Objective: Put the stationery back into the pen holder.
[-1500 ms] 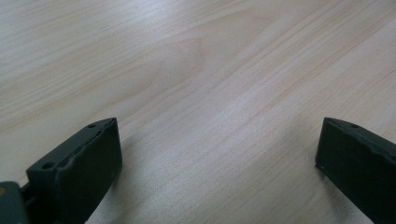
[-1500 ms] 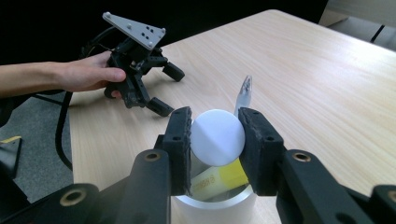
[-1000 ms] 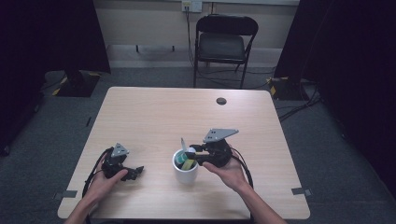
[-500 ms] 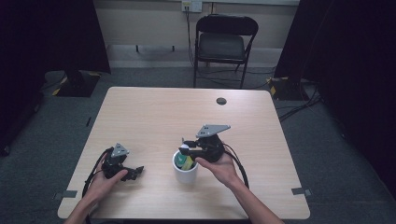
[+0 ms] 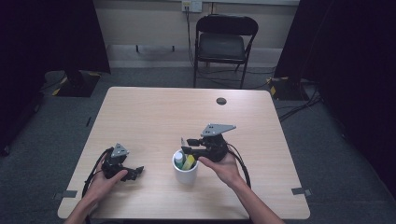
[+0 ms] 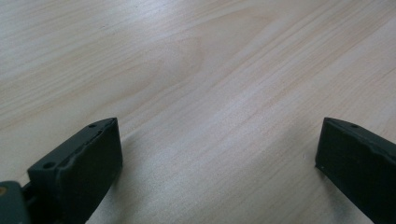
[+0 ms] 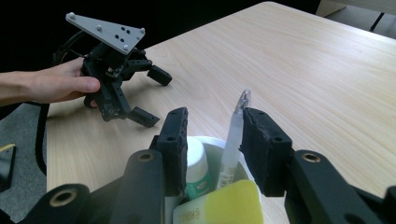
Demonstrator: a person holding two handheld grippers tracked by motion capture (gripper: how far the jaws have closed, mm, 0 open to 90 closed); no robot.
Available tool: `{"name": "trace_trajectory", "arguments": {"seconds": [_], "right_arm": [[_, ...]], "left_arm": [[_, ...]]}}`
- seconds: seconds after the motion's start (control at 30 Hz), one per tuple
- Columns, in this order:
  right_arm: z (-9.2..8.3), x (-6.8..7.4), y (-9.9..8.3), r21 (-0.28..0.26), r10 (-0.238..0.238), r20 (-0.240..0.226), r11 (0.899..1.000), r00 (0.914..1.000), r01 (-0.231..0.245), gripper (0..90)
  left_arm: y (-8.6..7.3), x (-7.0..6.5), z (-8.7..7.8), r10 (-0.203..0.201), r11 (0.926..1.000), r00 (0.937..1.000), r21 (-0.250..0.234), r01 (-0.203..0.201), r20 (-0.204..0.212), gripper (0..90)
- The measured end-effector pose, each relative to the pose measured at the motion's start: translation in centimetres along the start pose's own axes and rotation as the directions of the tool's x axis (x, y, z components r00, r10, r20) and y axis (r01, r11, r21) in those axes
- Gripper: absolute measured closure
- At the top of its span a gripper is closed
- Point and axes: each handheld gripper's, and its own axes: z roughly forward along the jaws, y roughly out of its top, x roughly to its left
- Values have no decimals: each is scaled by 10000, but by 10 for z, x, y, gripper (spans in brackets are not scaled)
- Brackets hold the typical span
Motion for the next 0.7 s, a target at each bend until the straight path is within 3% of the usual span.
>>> {"name": "trace_trajectory", "arguments": {"seconds": [0.4,0.57,0.7], "right_arm": [[-27,-13,-11,-212,415,679,9990,9968,-402,512],[-42,-21,-16,-404,513,1409,9981,9887,-460,403],[-52,-26,-24,-561,713,1665,9964,9835,-628,375]], "left_arm": [[0,0,0,-3,10000,10000,-2,3,-1,1],[0,0,0,-31,10000,10000,-30,31,28,0],[-1,0,-1,-4,10000,10000,-8,4,51,0]]}}
